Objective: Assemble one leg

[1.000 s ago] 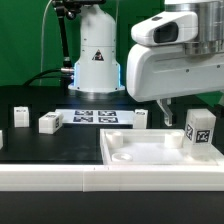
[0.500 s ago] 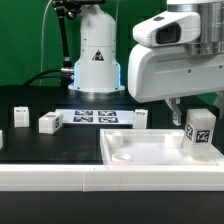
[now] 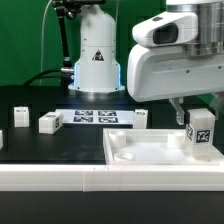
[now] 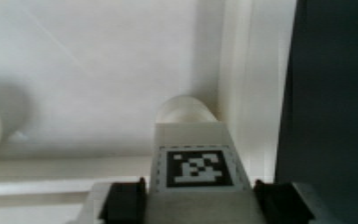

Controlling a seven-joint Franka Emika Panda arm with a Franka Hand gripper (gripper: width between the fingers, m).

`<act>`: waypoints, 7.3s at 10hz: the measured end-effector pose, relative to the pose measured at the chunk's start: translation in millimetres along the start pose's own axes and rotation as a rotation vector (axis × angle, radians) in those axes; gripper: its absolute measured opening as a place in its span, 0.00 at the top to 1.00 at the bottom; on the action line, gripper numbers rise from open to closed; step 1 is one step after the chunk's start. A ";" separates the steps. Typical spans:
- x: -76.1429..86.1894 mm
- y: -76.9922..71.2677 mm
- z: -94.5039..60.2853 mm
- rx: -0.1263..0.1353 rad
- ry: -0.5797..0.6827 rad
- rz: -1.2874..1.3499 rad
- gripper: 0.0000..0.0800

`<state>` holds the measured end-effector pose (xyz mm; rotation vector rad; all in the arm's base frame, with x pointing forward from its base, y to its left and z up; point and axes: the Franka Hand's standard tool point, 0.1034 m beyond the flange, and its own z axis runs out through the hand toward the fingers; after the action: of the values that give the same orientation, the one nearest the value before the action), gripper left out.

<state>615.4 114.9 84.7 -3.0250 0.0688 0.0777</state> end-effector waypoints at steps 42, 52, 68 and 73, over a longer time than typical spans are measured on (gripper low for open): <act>14.7 6.3 -0.5 0.025 0.121 0.948 0.64; 12.5 11.0 0.4 0.040 0.122 1.265 0.25; 15.5 -3.4 2.4 -0.052 0.138 -0.047 0.19; 15.5 -3.2 2.6 -0.053 0.138 -0.057 0.64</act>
Offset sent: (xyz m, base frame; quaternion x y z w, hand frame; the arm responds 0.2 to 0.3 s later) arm -0.0110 0.0070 -0.0100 -0.0158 0.0232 0.2802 0.9595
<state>630.9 117.8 81.7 -3.0786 -0.0074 -0.1363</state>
